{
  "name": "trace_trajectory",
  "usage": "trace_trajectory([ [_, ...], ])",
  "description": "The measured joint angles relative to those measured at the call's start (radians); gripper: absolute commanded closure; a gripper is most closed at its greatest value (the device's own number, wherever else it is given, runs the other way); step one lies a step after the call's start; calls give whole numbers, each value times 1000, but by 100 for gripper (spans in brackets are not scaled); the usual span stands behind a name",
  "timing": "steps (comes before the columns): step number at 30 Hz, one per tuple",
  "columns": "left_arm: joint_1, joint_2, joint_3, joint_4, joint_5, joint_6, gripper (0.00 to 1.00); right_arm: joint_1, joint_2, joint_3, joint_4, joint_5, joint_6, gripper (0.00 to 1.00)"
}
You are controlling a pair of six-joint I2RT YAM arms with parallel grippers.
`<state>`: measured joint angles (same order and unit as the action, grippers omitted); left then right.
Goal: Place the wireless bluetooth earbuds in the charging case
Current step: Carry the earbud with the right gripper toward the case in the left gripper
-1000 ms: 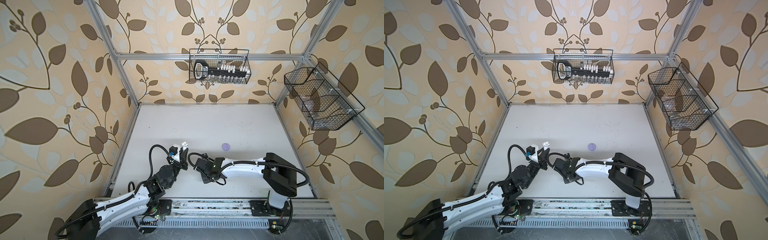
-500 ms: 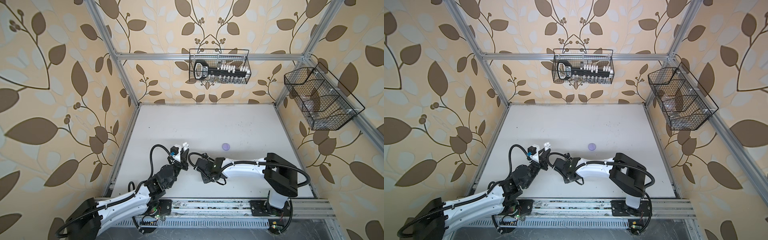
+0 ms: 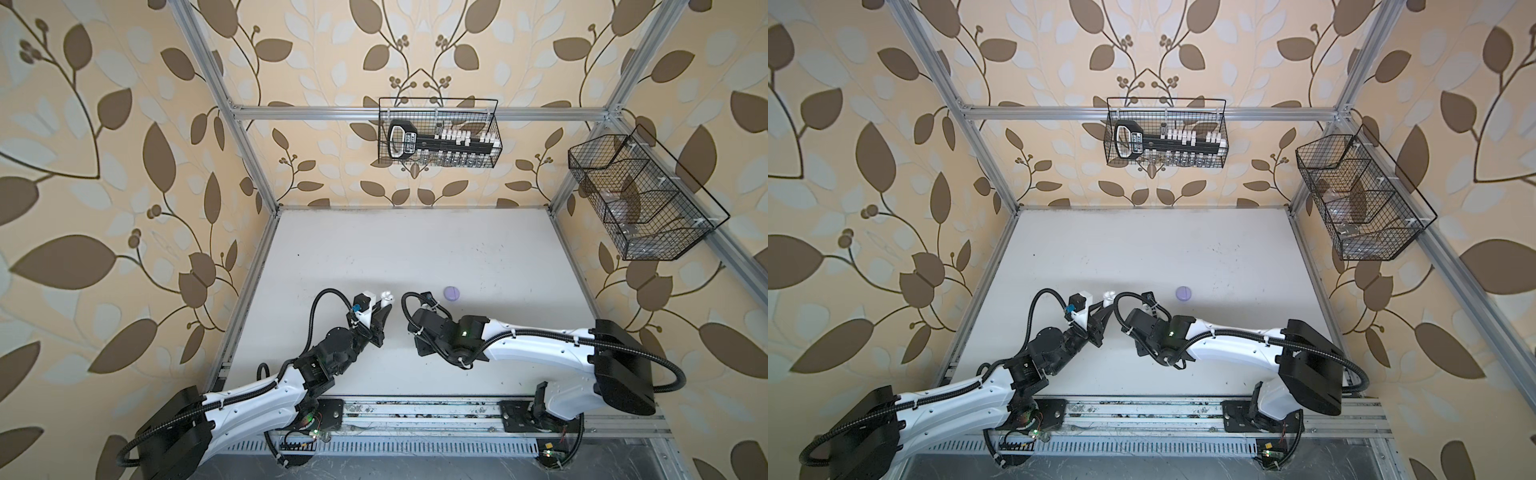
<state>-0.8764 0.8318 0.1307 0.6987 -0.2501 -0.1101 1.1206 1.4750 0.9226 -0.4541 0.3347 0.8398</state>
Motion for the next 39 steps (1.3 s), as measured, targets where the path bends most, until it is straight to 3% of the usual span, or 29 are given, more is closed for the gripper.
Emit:
trace_trajectory([
  [18,0,200,19,174,397,-26,100,-52,-341,-176,205,26,-30,85],
  [29,1,279,37,267,530,-66,100,-15,-481,-206,276,44,-46,84],
  [39,14,357,40,375,597,-133,100,26,-515,-325,414,59,-60,83],
])
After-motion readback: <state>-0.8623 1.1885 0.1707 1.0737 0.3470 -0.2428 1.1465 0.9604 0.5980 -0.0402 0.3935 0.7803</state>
